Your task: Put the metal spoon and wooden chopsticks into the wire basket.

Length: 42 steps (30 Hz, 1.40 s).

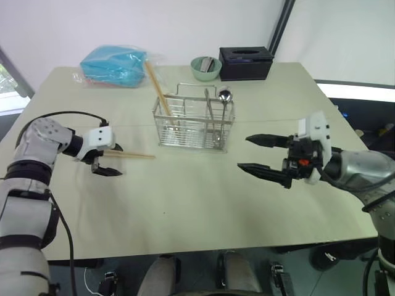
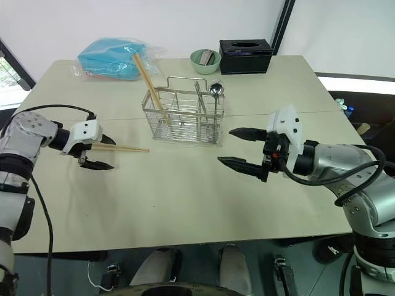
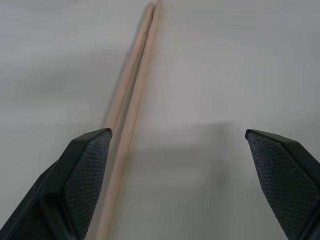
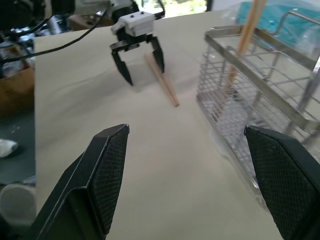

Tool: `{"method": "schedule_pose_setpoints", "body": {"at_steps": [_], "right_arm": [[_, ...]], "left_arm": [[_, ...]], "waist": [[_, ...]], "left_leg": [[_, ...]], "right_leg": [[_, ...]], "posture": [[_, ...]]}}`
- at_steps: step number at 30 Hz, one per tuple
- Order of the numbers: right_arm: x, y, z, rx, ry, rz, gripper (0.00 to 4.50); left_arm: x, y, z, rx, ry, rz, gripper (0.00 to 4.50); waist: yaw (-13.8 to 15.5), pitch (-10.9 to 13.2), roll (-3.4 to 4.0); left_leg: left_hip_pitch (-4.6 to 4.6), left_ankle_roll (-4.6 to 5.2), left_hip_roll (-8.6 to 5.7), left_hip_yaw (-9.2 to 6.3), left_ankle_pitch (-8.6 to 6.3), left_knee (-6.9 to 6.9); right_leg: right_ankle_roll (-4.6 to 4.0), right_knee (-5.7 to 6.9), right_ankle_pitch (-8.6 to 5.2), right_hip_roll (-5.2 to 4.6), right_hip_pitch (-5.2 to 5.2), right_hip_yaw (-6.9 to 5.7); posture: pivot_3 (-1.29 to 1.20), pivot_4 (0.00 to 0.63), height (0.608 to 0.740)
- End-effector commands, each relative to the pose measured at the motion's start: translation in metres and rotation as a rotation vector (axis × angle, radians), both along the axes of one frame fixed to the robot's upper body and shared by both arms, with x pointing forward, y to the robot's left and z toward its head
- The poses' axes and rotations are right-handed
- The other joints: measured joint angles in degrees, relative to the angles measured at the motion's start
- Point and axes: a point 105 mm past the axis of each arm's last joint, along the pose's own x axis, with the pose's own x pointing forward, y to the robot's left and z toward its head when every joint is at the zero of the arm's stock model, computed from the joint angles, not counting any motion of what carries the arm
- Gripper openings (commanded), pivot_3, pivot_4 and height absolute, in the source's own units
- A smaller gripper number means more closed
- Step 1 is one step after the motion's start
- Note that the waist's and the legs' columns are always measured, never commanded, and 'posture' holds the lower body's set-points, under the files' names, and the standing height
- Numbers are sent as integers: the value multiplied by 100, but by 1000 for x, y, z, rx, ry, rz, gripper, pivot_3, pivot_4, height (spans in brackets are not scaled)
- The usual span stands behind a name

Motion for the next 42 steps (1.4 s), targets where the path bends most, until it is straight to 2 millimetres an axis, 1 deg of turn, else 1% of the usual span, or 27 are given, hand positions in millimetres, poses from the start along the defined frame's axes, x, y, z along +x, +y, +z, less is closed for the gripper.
{"method": "schedule_pose_setpoints", "body": {"at_steps": [1,10,15,19,24,31,39,41,42], "right_arm": [[-2,-5,10,18,-46,-61,3784],[-2,-14,9,46,-68,-171,3784],[-7,-15,6,44,-69,-201,3784],[-5,-18,9,72,-73,-244,3784],[-7,-16,10,90,-68,-266,3784],[-6,-18,9,96,-57,-297,3784],[-3,-21,12,110,-61,-328,3784],[-3,-22,13,114,-65,-333,3784],[-3,-23,14,115,-66,-336,3815]], "left_arm": [[3,5,8,26,4,15,4500],[6,5,9,43,65,51,4500],[3,6,3,85,92,32,4500],[4,4,2,91,103,33,4500],[5,7,-1,116,108,51,4500],[4,11,-10,146,130,80,4500],[7,7,-15,160,146,106,4500],[7,4,-14,137,158,98,4500],[6,2,-14,130,162,94,4260]], "waist": [[-8,-1,-1],[4,-2,-5],[0,-4,-8],[-5,-5,-8],[-2,-5,-9],[-7,-6,-12],[-4,-9,-11],[4,-10,-11],[5,-10,-12]], "left_leg": [[0,0,1,-1,0,0],[0,1,0,1,0,2],[1,1,0,-1,0,2],[1,1,0,0,0,3],[2,1,1,-2,0,3],[2,2,1,-1,0,3],[13,2,1,-1,0,5],[13,3,1,-1,0,5],[13,2,1,-1,0,6]], "right_leg": [[0,0,0,1,0,-1],[2,1,0,1,2,-2],[4,1,0,1,4,-4],[4,2,0,1,4,-3],[4,5,0,2,4,-4],[4,6,0,3,4,-4],[4,12,-1,4,14,-4],[5,12,-1,4,15,-4],[5,12,-1,4,16,-4]], "posture": [[0,150,654],[0,150,654],[0,150,654],[0,150,654],[0,150,654],[0,150,654],[0,150,654],[0,150,654],[0,150,654]]}}
